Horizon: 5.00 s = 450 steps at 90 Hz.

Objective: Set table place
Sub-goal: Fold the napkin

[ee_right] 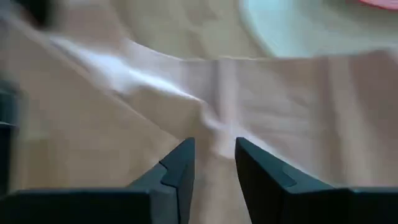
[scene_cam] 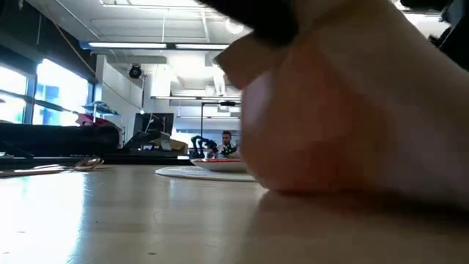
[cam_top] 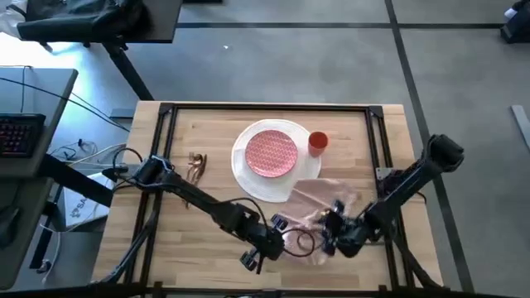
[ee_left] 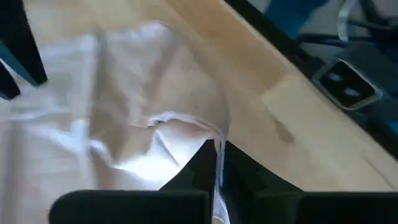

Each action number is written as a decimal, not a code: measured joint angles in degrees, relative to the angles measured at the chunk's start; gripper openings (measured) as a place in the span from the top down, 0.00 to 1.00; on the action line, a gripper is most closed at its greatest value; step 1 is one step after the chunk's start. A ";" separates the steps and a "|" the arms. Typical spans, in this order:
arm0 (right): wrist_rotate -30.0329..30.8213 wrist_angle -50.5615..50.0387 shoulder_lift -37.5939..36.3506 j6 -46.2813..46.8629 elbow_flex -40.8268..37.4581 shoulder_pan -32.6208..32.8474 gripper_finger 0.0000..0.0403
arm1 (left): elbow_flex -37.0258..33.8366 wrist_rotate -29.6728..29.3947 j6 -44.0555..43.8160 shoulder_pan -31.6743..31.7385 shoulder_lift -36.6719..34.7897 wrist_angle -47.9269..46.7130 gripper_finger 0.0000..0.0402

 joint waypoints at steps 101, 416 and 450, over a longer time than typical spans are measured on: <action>-27.70 26.32 25.83 -34.22 13.92 -11.88 0.56 | 0.11 2.03 -7.11 -3.49 5.06 -8.26 1.00; -10.84 -12.25 22.75 -2.18 43.58 14.25 1.00 | 22.56 5.94 -7.94 -3.88 4.99 -19.10 1.00; -14.33 -3.57 22.96 -9.74 43.58 13.97 1.00 | 23.87 7.21 -12.61 -7.45 4.97 -18.37 1.00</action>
